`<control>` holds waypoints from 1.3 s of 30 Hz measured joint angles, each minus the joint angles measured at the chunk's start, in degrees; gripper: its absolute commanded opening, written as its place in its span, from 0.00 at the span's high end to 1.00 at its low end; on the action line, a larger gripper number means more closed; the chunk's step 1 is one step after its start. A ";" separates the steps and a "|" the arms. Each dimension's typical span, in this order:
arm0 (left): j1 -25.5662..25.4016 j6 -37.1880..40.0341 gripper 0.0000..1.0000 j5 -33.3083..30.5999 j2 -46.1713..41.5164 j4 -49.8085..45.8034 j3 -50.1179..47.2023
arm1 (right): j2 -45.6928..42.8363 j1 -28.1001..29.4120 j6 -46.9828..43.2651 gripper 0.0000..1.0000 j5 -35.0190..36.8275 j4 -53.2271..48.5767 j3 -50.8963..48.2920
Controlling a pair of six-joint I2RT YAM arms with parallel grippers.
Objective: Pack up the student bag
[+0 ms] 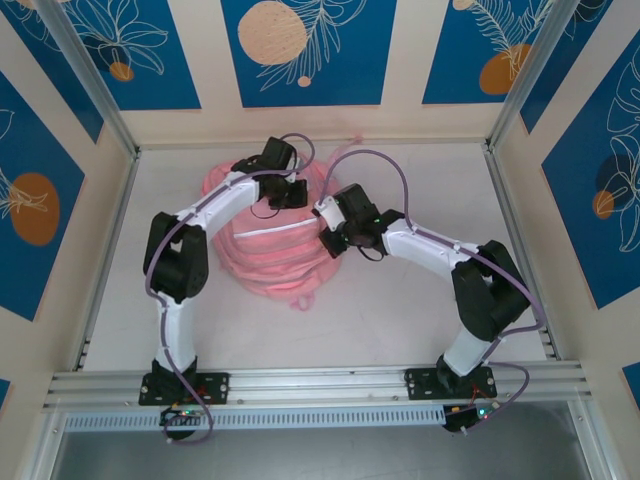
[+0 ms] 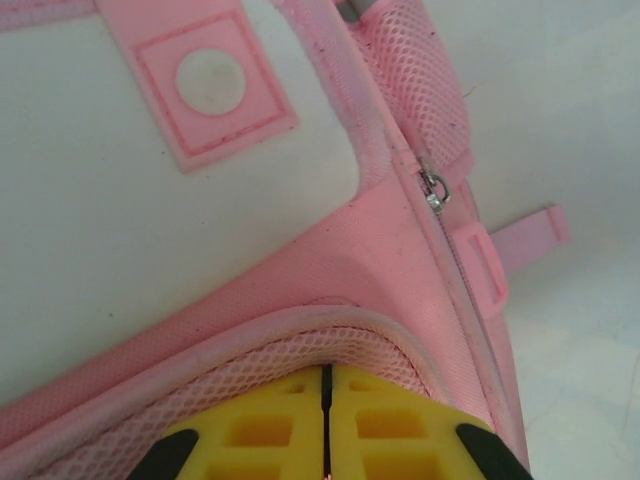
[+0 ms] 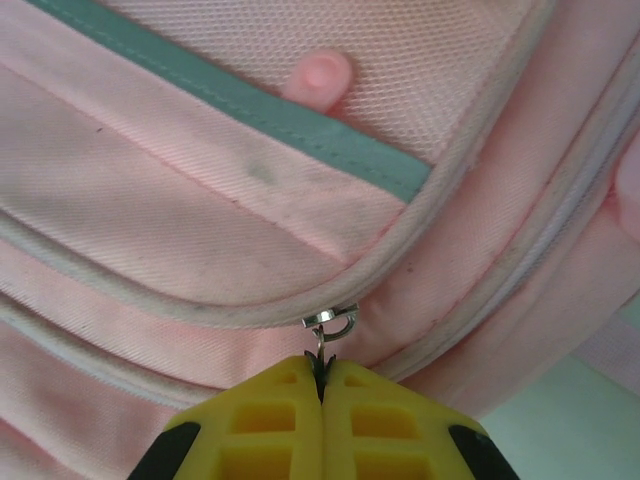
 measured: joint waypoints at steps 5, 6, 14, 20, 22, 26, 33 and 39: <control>-0.74 -1.68 0.97 -2.16 1.14 -1.75 1.42 | -1.16 0.61 1.97 1.00 -3.87 1.86 -3.34; -0.83 -1.84 0.97 -2.38 1.22 -1.95 1.53 | -1.51 0.85 2.60 1.00 -4.59 2.51 -3.98; -0.87 -3.30 0.97 -2.80 1.46 -2.51 2.10 | -2.43 4.48 10.19 1.00 -8.90 9.84 -6.23; -0.81 -3.74 0.89 -2.67 1.44 -2.47 2.12 | -1.95 6.73 16.57 0.84 -8.59 14.69 -7.17; -0.68 -3.89 0.80 -2.12 1.40 -2.36 2.12 | -2.60 6.69 18.82 0.65 -8.48 15.37 -8.46; -0.55 -4.20 0.63 -0.98 -0.22 -2.23 2.10 | -8.98 6.12 24.46 0.43 -8.52 14.78 -13.51; 0.07 -5.07 0.51 -2.58 -14.21 -1.16 -6.14 | -16.46 -0.28 37.51 0.38 -8.41 11.63 -14.56; -1.60 -6.99 0.49 -6.51 -28.87 0.55 -20.13 | -11.45 -4.44 48.09 0.44 -10.23 3.65 -7.28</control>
